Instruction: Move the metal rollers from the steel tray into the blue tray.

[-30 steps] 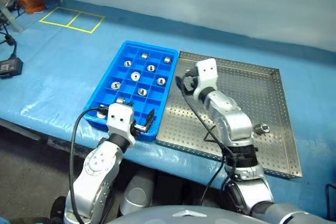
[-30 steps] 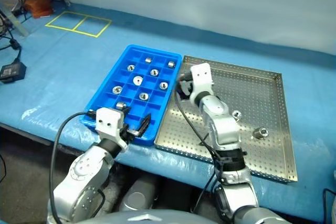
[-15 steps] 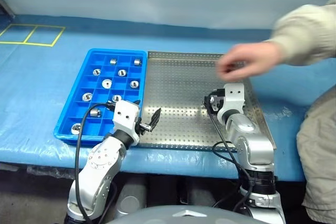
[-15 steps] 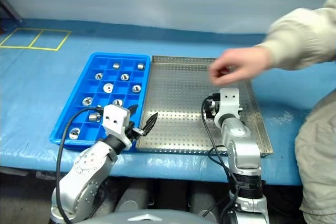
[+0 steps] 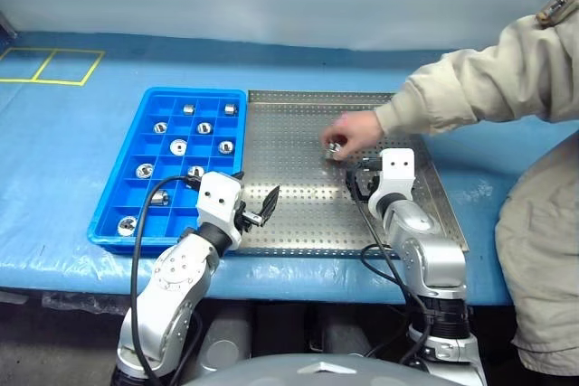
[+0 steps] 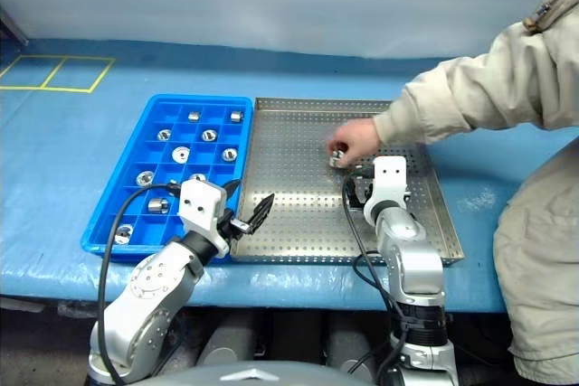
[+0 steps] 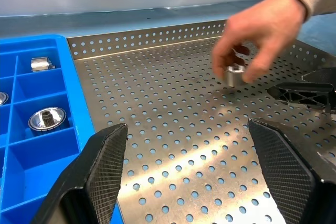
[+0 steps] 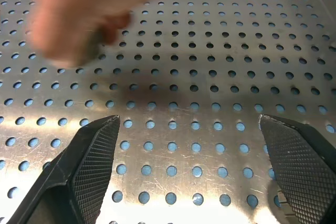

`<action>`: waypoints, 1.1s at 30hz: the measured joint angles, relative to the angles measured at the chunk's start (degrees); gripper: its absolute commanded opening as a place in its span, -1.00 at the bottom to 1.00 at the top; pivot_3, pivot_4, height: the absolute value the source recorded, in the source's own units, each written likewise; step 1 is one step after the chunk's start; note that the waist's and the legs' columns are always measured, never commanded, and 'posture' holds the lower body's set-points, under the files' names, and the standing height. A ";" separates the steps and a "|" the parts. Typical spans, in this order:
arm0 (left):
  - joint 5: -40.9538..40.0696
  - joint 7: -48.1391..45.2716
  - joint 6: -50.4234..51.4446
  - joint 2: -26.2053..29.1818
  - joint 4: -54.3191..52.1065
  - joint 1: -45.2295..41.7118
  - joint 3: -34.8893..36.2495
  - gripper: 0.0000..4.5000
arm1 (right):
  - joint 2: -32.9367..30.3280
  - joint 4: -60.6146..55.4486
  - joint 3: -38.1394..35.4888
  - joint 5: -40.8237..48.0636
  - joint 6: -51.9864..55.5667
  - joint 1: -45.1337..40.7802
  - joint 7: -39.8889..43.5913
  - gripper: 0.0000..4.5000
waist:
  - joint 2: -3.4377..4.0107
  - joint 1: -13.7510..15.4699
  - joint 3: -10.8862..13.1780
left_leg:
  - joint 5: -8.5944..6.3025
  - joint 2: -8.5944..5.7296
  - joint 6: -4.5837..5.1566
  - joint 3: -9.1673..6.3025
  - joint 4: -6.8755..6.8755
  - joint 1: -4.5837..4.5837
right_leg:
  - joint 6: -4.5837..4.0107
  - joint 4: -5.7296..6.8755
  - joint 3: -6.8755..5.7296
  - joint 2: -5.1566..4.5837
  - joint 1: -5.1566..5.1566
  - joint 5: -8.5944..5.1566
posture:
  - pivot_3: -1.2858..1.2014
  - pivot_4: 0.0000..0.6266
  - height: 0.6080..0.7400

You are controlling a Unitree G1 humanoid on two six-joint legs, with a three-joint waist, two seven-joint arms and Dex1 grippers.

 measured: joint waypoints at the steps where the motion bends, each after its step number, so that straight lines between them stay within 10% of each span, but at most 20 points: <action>1: 0.00 0.00 0.00 0.00 0.00 0.00 0.00 0.77 | 0.00 0.00 0.03 0.02 0.00 0.00 0.00 0.99 | 0.00 0.00 0.00 | 0.00 0.00 0.00 0.00 0.00 0.00 | 0.00 0.00 0.00 0.00 0.00 0.00 | 0.21 -0.52 1.00; 33: 0.23 1.04 -2.52 -0.57 0.00 3.83 1.85 0.77 | -2.60 -2.24 15.38 2.60 1.03 -4.29 11.32 0.99 | -0.02 0.75 0.01 | 0.00 -0.01 0.00 0.01 -0.04 -0.01 | 0.00 -0.04 0.01 -0.03 -0.02 0.00 | 0.26 -0.52 1.00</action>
